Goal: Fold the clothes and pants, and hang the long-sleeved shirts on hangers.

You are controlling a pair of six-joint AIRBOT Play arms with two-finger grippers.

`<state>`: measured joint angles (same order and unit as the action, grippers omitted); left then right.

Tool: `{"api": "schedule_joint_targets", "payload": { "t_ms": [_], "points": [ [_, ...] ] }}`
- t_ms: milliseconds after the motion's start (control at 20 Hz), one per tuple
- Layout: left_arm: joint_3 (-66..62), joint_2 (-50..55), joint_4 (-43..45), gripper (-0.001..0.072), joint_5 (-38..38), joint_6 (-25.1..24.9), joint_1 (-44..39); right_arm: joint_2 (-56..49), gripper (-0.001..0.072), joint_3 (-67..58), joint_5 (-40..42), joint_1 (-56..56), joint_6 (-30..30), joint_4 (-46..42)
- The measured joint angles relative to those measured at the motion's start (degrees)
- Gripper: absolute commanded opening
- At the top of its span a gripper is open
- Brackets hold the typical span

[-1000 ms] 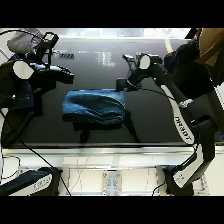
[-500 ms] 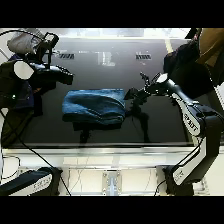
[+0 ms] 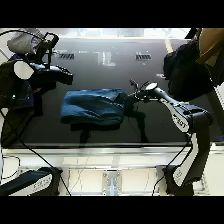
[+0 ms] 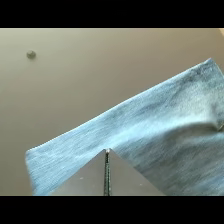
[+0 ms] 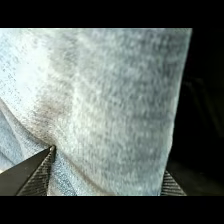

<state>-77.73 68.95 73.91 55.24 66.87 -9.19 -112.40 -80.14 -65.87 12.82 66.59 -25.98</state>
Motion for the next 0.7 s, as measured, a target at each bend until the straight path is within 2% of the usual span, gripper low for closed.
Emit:
{"api": "schedule_joint_targets", "payload": {
  "t_ms": [50, 100, 350, 700],
  "points": [
    [0.0, 0.0, 0.0, 0.0025, 0.0, 0.0, 0.0, -0.2, 0.0331, -0.6, -0.3, 0.9, -0.1, -0.1],
    [0.0, 0.0, 0.0, 0.0025, 0.0, 0.0, 0.0, -0.2, 0.0025, -1.5, -1.2, 1.5, -0.2, 0.4],
    [0.0, -0.2, 0.0, 0.0025, 0.0, -0.1, 0.0, 1.3, 0.0035, -9.0, -5.1, 0.4, 0.9, -0.6],
    [0.0, -1.0, 0.0, 0.0025, 0.0, -0.2, 0.0, 11.6, 0.0035, -13.5, -8.9, -17.9, 9.7, -21.6]
  ]
}}
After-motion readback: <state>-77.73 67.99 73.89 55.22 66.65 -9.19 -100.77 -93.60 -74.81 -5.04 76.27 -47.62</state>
